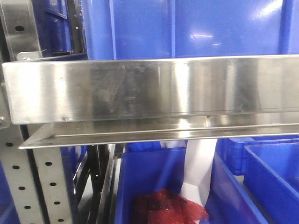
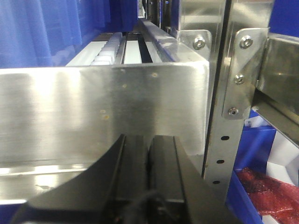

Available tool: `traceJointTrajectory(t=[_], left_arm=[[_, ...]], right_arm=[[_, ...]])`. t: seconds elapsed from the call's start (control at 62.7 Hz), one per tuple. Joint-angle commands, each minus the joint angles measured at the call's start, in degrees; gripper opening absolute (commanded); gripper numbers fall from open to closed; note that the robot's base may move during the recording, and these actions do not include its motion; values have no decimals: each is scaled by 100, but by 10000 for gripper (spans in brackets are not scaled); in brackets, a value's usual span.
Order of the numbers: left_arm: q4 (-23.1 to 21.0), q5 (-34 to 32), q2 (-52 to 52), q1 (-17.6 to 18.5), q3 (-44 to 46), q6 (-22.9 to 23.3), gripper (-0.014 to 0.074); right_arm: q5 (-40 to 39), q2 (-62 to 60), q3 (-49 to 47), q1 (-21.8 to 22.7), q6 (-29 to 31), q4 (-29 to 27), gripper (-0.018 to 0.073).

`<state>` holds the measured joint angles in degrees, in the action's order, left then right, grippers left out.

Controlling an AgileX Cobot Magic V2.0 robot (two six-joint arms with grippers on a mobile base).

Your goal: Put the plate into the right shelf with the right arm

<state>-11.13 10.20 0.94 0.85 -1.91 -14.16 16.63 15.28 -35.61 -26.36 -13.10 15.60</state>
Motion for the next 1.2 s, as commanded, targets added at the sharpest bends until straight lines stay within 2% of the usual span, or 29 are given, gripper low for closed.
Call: traceJointTrajectory(t=[0.0,0.574,0.686,0.877,1.18], left_arm=[[-45,-478,64,27,-42,16,-47],[-45,-478,64,27,-42,16,-47],[-45,-478,64,27,-42,16,-47],[-45,-478,64,27,-42,16,-47],[-45,-478,64,27,-42,16,-47]], right_arm=[[-539,87,-152,17,5,91,38],[-637,129,-331,17,-26,45,38],[-325,479,-1004,17,-32,-80,38],[714,1790,-2679,17,-32,-80,38],[1447,4003,-4678,17,-32,42,38]])
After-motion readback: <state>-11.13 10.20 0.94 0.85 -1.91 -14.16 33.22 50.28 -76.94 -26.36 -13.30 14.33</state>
